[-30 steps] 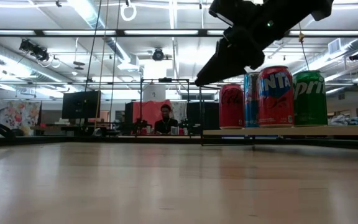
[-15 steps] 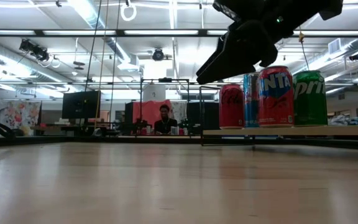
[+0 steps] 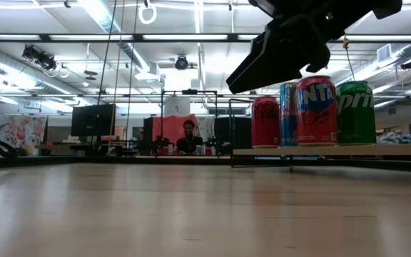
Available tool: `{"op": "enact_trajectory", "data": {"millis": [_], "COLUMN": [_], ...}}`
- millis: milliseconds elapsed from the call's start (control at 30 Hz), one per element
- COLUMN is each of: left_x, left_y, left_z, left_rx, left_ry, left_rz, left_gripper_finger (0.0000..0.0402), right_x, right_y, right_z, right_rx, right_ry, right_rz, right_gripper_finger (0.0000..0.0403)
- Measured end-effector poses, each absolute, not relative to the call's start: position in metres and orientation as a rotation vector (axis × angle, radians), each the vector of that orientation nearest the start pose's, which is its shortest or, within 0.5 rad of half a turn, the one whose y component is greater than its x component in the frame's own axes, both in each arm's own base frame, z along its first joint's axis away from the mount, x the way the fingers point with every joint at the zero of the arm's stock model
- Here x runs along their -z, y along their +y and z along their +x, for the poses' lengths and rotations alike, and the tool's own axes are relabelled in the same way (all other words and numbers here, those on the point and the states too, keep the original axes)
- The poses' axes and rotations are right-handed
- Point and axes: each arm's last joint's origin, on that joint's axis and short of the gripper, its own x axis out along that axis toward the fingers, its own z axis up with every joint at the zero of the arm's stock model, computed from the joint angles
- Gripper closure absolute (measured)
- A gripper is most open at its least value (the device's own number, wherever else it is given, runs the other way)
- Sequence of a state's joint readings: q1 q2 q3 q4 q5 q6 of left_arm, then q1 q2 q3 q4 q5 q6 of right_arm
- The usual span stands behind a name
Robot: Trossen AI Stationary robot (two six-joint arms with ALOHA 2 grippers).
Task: Place canned beverage on shelf
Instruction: Put the light green soda can on the shelf
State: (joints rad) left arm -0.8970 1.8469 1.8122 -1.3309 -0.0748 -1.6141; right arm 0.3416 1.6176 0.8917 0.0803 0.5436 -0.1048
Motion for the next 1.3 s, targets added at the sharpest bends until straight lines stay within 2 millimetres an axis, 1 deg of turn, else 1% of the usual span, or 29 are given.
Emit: {"op": "enact_trajectory", "data": {"millis": [100, 167, 300, 400, 500, 633, 833, 933, 1300], "left_x": [-0.31, -0.306, -0.293, -0.281, -0.27, -0.262, -0.249, -0.244, -0.237], "left_y": [-0.285, -0.287, -0.289, -0.292, -0.293, -0.292, -0.287, -0.282, -0.261], "left_z": [0.218, 0.215, 0.214, 0.217, 0.218, 0.218, 0.215, 0.218, 0.239], "left_rx": [-0.515, -0.589, -0.667, -0.671, -0.663, -0.674, -0.738, -0.767, -0.793], "left_ry": [1.355, 1.35, 1.342, 1.333, 1.331, 1.33, 1.321, 1.318, 1.278], "left_rz": [-0.809, -0.859, -0.932, -0.971, -0.984, -0.981, -0.953, -0.948, -0.885], "left_gripper_finger": [0.0105, 0.0105, 0.0104, 0.0104, 0.0097, 0.0078, 0.0041, 0.0028, 0.0024], "right_x": [-0.194, -0.194, -0.195, -0.195, -0.195, -0.195, -0.195, -0.195, -0.195], "right_y": [0.096, 0.097, 0.097, 0.097, 0.098, 0.098, 0.098, 0.099, 0.099], "right_z": [0.316, 0.316, 0.316, 0.316, 0.316, 0.317, 0.317, 0.317, 0.316], "right_rx": [0.15, 0.148, 0.137, 0.126, 0.109, 0.098, 0.094, 0.093, 0.092], "right_ry": [0.596, 0.59, 0.587, 0.585, 0.585, 0.585, 0.583, 0.582, 0.581], "right_rz": [-0.376, -0.38, -0.387, -0.383, -0.37, -0.362, -0.352, -0.351, -0.345], "right_gripper_finger": [0.0037, 0.0037, 0.0037, 0.0037, 0.0037, 0.0037, 0.0037, 0.0037, 0.0037]}}
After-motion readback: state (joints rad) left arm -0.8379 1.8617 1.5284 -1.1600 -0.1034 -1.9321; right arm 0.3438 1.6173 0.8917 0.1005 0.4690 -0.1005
